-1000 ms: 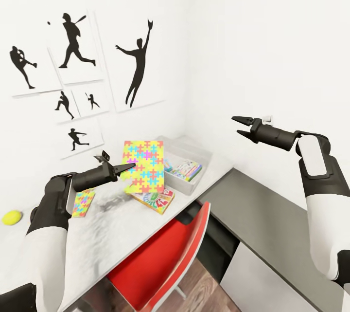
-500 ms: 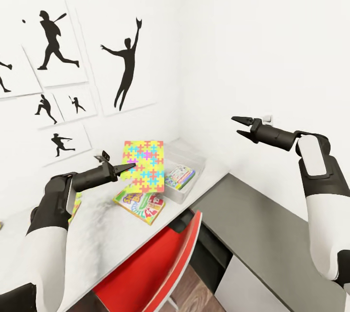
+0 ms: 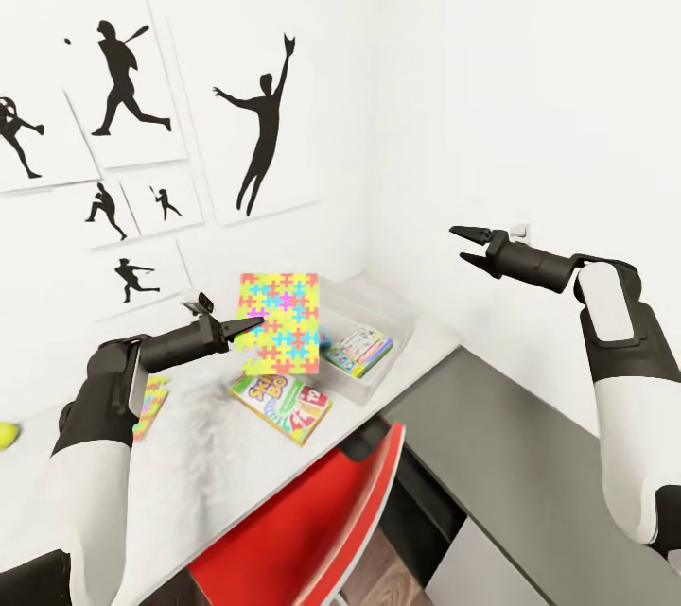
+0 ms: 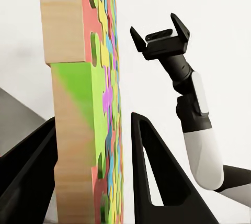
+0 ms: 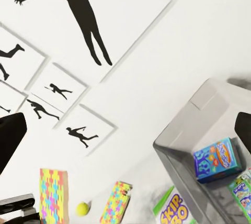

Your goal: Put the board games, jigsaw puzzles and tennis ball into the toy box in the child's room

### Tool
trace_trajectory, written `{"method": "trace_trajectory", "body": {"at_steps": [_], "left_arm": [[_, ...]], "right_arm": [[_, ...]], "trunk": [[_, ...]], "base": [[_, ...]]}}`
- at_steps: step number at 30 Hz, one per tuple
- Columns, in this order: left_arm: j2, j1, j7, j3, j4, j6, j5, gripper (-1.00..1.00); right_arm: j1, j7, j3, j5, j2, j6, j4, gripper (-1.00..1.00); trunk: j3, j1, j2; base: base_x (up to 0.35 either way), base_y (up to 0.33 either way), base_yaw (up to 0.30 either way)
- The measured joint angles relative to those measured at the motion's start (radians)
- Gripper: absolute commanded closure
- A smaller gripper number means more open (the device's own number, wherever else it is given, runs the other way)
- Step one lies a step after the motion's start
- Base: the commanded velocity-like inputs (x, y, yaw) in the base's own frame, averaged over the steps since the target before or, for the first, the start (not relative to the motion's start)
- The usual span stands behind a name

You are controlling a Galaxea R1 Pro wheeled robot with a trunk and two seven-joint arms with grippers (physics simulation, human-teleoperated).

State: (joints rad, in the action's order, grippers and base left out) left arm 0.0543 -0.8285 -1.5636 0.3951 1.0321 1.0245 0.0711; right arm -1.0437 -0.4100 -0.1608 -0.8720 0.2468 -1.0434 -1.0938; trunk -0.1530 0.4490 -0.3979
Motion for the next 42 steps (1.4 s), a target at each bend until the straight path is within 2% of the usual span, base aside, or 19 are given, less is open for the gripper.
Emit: {"method": "trace_trajectory", "body": {"at_steps": [21, 36, 42], "left_arm": [[0.0, 0.0, 0.0, 0.001, 0.0, 0.0, 0.0, 1.0], [0.0, 0.0, 0.0, 0.001, 0.0, 0.0, 0.0, 1.0], [0.004, -0.001, 0.001, -0.004, -0.008, -0.004, 0.012, 1.0]], "right_arm": [[0.0, 0.0, 0.0, -0.001, 0.0, 0.0, 0.0, -1.0], [0.0, 0.0, 0.0, -0.002, 0.0, 0.0, 0.0, -1.0], [0.0, 0.0, 0.0, -0.001, 0.0, 0.0, 0.0, -1.0]], "trunk": [[0.0, 0.0, 0.0], [0.0, 0.0, 0.0], [0.0, 0.0, 0.0]], "base": [[0.084, -0.055, 0.283], [0.03, -0.041, 0.021], [0.0, 0.0, 0.0]]}}
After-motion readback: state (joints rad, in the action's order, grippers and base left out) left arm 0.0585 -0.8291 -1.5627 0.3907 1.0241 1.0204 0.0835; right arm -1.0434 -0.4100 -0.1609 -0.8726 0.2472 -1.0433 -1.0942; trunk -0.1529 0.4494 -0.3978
